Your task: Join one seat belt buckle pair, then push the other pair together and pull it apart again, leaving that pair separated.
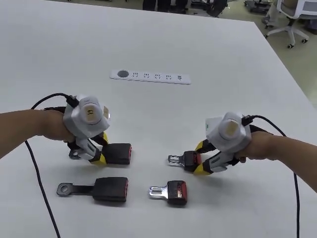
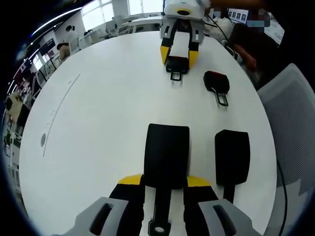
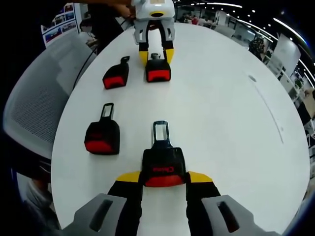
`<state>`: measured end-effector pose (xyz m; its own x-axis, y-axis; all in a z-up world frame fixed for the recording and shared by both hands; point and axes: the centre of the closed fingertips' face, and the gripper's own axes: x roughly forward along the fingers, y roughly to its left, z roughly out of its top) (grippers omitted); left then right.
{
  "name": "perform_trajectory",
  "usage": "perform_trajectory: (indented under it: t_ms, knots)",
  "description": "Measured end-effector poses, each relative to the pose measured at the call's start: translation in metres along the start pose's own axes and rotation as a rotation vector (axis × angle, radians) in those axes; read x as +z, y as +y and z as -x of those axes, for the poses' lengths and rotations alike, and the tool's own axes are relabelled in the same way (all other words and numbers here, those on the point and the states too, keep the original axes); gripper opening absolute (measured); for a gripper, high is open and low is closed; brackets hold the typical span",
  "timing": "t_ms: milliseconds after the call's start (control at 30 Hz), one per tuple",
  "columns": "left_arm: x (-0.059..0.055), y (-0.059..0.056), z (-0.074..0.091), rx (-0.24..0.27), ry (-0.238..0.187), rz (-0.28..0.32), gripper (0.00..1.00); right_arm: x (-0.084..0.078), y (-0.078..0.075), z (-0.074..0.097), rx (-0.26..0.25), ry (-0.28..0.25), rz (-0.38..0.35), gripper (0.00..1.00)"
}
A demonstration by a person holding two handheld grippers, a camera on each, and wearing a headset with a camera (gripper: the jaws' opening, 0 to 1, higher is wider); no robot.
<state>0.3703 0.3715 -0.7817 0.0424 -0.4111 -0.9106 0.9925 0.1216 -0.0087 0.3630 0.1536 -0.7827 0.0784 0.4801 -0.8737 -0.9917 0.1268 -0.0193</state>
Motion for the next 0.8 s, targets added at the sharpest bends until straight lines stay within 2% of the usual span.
perform_trajectory:
  t_ms: [467, 800]
  knots:
    - [0.001, -0.002, 0.0, -0.004, 0.018, -0.003, 0.31, 0.01, -0.002, -0.003, -0.006, -0.009, 0.007, 0.3]
    - [0.0, -0.002, -0.001, -0.005, 0.031, 0.002, 0.31, 0.028, -0.001, -0.01, 0.001, -0.018, 0.028, 0.3]
